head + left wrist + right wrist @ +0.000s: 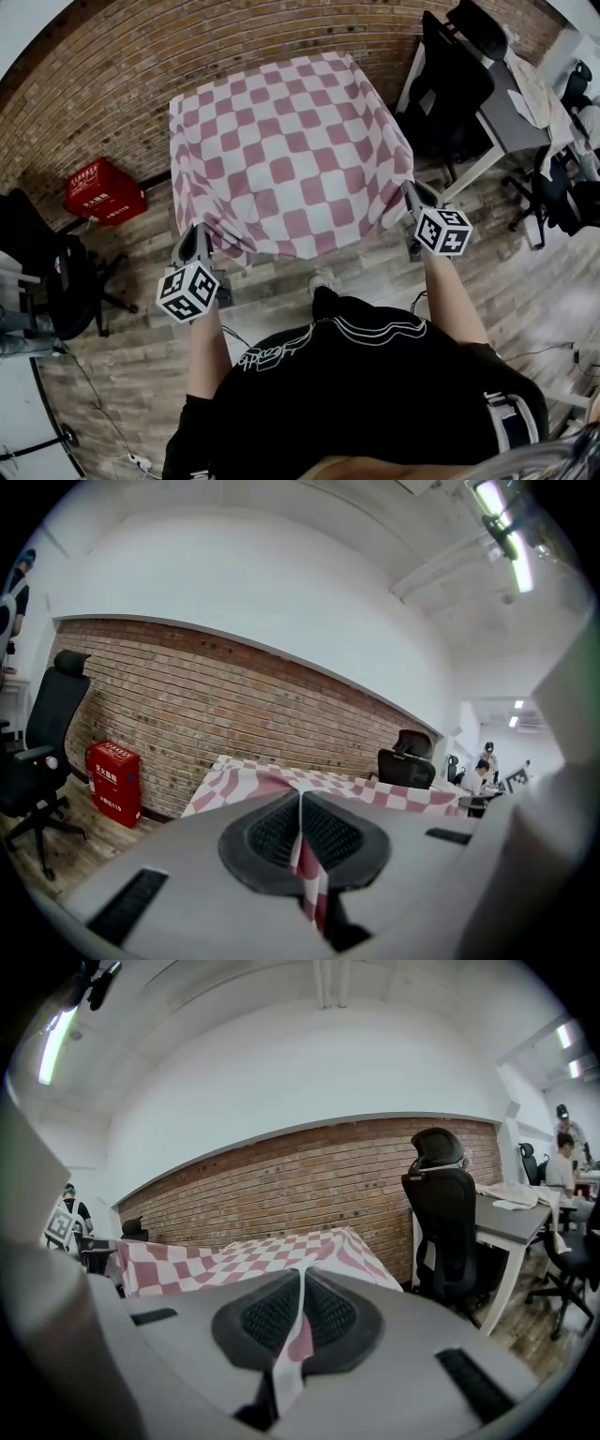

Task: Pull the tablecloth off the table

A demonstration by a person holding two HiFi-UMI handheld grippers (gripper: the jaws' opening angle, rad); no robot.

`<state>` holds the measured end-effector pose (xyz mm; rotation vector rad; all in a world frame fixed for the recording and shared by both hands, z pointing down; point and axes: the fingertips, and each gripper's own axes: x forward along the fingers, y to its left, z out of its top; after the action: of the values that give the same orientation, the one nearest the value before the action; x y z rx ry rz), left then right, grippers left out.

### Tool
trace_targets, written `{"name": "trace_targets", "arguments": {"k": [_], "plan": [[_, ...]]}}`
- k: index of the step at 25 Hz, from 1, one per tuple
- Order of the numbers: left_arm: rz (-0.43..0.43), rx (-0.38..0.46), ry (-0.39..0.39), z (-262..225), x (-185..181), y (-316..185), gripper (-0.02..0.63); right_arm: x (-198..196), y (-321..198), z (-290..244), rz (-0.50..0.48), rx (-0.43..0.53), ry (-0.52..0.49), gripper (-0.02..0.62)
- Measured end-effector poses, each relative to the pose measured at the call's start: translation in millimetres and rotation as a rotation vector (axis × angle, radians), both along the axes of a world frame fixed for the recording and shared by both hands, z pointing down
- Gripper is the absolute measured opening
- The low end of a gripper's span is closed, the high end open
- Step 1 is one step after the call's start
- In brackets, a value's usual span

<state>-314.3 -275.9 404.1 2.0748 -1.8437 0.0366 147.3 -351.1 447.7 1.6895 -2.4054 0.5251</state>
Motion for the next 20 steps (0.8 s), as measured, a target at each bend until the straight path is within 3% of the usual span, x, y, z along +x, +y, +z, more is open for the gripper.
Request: {"name": "trace_targets", "arguments": {"k": [20], "plan": [[0.096,-0.011,0.033,-6,35,35,0.005,-9,44,10,-0.026,-0.033,-0.014,-0.002]]}}
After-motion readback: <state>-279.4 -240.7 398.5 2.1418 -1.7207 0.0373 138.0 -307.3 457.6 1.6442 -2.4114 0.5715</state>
